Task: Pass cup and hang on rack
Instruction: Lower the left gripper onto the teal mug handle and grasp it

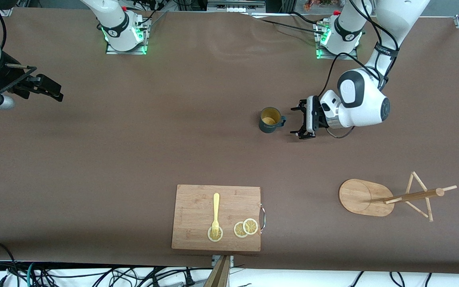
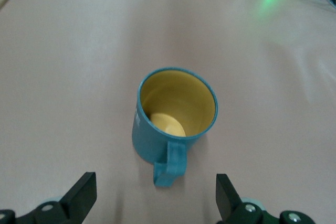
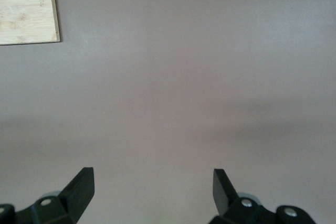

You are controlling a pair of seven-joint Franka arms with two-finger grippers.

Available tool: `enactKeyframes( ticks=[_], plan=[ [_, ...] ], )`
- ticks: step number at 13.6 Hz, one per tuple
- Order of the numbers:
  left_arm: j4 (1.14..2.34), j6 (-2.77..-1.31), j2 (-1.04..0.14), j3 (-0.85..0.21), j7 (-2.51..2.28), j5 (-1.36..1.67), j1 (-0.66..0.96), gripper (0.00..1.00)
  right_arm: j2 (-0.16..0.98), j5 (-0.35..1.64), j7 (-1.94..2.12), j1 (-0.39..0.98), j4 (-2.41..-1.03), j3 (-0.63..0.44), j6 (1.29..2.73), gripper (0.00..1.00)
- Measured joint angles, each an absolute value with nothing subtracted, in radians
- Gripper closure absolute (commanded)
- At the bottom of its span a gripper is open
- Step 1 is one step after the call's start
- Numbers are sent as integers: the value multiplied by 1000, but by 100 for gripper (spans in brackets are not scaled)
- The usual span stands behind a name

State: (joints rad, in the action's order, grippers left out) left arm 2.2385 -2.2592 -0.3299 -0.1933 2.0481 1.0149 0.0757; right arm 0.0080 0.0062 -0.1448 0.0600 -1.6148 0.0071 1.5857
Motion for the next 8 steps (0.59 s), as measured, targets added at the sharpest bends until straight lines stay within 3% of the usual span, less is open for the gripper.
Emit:
enactKeyframes(
  ticks=[3,5,8],
  plan=[
    [2269,-2251,-387,-195,2302,1216,72,1,8,6,-145,60,-1615,7,1585,0],
    [2271,-2233,-430,-194,2382,1270,70,11,9,6,-145,59,-1615,7,1585,0],
    [2271,-2186,-463,-194,2493,1329,64,57,9,6,-145,59,-1615,7,1585,0]
  ],
)
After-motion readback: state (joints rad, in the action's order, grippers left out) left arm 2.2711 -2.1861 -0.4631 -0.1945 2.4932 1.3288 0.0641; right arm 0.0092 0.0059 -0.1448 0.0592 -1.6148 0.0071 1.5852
